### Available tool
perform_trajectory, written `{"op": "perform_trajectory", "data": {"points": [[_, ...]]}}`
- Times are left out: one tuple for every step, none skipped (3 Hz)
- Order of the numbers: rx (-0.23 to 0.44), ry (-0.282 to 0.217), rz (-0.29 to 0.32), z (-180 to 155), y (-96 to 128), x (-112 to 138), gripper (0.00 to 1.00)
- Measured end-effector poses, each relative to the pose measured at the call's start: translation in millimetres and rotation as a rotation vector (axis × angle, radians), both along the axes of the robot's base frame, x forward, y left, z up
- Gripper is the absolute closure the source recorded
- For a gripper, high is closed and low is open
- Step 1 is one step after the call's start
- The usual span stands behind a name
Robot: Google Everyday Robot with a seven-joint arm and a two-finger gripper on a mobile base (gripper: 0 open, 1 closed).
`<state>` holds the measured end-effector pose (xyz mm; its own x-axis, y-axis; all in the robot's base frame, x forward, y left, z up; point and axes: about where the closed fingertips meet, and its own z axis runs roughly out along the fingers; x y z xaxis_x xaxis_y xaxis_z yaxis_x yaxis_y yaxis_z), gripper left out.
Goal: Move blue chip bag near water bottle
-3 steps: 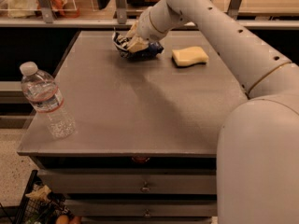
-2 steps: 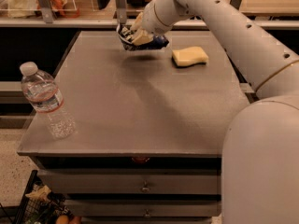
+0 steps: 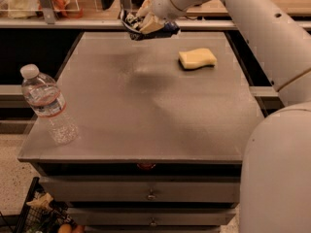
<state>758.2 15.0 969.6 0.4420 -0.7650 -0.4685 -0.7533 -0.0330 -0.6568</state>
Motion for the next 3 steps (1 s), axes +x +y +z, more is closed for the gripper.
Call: {"op": "perform_trajectory", "data": {"points": [[0.044,-0.009,0.178,16,26,-46,1.00],[0.044,-0.009,0.178,16,26,-46,1.00],[0.024,0.002,0.232,11,32,-58,1.00]]}}
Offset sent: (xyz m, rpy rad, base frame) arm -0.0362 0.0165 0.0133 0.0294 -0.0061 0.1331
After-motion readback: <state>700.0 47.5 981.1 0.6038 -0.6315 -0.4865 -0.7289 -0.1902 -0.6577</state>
